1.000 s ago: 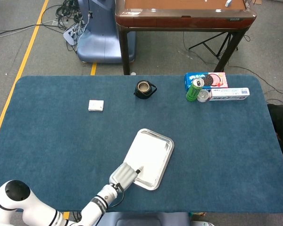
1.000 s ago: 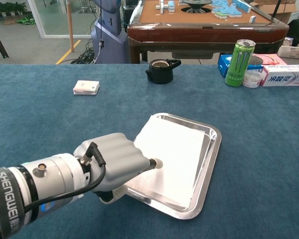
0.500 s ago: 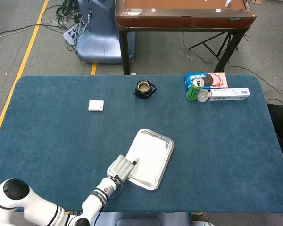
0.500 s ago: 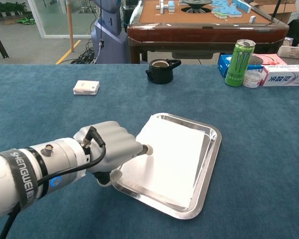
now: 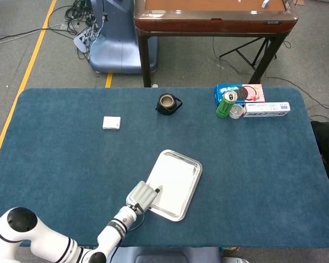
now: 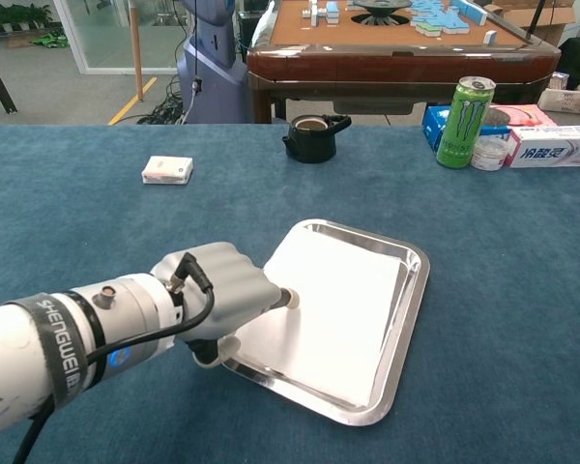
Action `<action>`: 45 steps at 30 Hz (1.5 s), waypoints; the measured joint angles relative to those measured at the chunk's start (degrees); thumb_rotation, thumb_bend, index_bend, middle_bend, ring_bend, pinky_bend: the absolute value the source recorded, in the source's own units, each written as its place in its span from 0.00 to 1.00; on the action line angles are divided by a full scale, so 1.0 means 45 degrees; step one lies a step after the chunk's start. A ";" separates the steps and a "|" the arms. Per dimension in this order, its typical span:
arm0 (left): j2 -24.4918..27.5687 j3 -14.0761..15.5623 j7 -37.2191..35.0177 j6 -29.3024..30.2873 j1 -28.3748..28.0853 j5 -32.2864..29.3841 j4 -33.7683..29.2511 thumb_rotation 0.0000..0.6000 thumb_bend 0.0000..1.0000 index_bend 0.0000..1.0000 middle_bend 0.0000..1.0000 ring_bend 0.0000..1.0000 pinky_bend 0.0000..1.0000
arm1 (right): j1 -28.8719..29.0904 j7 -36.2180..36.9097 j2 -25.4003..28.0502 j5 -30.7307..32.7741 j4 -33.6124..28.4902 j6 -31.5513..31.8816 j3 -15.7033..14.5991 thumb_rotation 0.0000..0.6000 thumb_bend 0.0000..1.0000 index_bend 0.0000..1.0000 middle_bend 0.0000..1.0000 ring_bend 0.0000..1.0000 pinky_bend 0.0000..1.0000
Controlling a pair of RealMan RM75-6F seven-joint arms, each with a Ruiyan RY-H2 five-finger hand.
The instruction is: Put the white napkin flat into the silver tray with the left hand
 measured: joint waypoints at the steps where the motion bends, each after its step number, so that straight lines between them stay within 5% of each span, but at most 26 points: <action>1: -0.0039 -0.0003 0.0022 -0.0025 -0.0030 -0.0060 0.0046 1.00 0.49 0.12 1.00 0.95 1.00 | -0.0001 -0.0001 -0.0001 0.0010 0.0002 -0.0005 0.0002 1.00 0.41 0.51 0.56 0.43 0.46; 22: -0.0184 0.0010 -0.0273 -0.0111 -0.0163 -0.0047 0.0298 1.00 0.49 0.13 1.00 0.95 1.00 | 0.0021 0.0067 -0.0003 0.0052 0.0052 -0.0080 0.0011 1.00 0.41 0.51 0.56 0.43 0.46; 36: 0.0867 0.0320 -0.0089 0.1337 0.0138 0.0815 -0.1607 1.00 0.49 0.13 1.00 0.94 1.00 | 0.0126 -0.0185 -0.0057 -0.0065 0.0020 -0.0255 -0.0071 1.00 0.41 0.51 0.56 0.43 0.46; 41: 0.2071 0.0784 -0.0303 0.2219 0.0666 0.1645 -0.2637 1.00 0.49 0.11 0.94 0.80 0.95 | 0.0227 -0.0514 -0.0114 -0.0165 -0.0042 -0.0417 -0.0147 1.00 0.41 0.51 0.56 0.43 0.46; 45: 0.3229 0.1180 -0.1228 0.2634 0.1269 0.2697 -0.3073 1.00 0.50 0.11 0.73 0.65 0.86 | 0.0314 -0.0872 -0.0184 -0.0254 -0.0112 -0.0543 -0.0212 1.00 0.41 0.51 0.56 0.43 0.46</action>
